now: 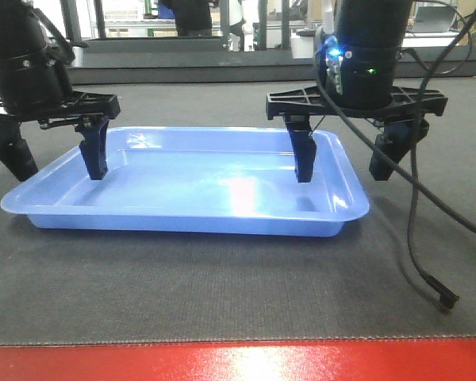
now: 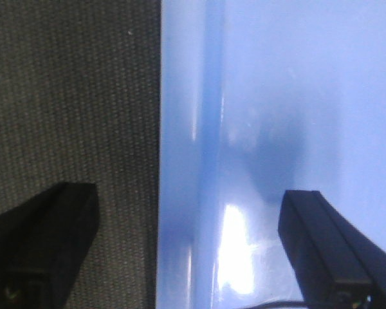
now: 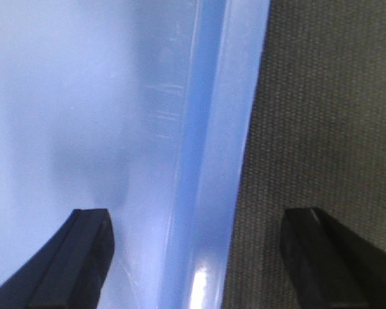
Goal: Grab blue tray and place on right shelf
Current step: 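Lower both grippers onto the tray's side rims and close them, then lift the tray off the table with both grippers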
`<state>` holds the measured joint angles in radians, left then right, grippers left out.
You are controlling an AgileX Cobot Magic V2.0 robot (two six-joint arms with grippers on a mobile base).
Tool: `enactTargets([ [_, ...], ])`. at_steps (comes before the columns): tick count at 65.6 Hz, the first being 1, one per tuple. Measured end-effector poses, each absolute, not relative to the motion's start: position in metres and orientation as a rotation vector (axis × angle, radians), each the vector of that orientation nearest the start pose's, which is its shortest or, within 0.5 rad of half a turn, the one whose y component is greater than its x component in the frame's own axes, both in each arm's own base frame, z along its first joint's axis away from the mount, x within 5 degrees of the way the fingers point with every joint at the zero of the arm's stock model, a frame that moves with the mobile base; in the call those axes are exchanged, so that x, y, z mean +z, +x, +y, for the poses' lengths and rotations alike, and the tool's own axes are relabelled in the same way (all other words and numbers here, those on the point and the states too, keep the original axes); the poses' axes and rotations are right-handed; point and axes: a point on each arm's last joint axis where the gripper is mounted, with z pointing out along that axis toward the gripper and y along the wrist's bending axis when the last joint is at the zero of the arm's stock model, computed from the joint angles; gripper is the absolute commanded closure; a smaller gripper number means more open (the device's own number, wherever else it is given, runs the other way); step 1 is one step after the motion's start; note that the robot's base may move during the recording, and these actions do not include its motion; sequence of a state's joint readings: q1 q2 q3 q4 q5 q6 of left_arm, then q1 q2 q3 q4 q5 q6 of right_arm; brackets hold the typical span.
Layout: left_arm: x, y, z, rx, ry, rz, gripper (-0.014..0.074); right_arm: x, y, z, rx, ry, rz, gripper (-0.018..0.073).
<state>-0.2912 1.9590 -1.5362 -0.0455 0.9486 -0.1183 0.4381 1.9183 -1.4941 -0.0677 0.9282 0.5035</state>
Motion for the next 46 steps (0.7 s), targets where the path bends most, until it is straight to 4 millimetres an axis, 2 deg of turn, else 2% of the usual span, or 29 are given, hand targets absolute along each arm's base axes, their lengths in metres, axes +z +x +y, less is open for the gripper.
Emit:
enactTargets([
  [9,0.218,0.394,-0.122,-0.138,0.218,2.869,0.0124,0.217,0.370,0.168,0.111,0.048,2.861,-0.0052],
  [14,0.216,0.394,-0.122,-0.136,0.219,2.880,0.0125,0.212,0.370,0.169,0.107,0.051,2.875,0.0018],
  [18,0.213,0.394,-0.122,-0.131,0.220,2.896,0.0139,0.212,0.371,0.169,0.111,0.054,2.878,0.0118],
  [23,0.210,0.394,-0.122,-0.128,0.221,2.910,0.0211,0.212,0.371,0.169,0.114,0.056,2.878,0.0288],
  [29,0.209,0.394,-0.121,-0.119,0.226,2.915,0.0412,0.212,0.371,0.169,0.115,0.065,2.879,0.0517],
  [30,0.209,0.394,-0.121,-0.116,0.227,2.914,0.0429,0.213,0.371,0.169,0.121,0.070,2.877,0.0524],
  [36,0.209,0.394,-0.120,-0.116,0.224,2.917,0.0666,0.214,0.371,0.170,0.133,0.074,2.870,0.0495],
  [40,0.212,0.395,-0.120,-0.129,0.214,2.919,0.0615,0.214,0.371,0.170,0.134,0.078,2.873,0.0503],
  [46,0.215,0.394,-0.121,-0.151,0.201,2.944,0.0636,0.215,0.370,0.170,0.133,0.079,2.875,0.0502],
])
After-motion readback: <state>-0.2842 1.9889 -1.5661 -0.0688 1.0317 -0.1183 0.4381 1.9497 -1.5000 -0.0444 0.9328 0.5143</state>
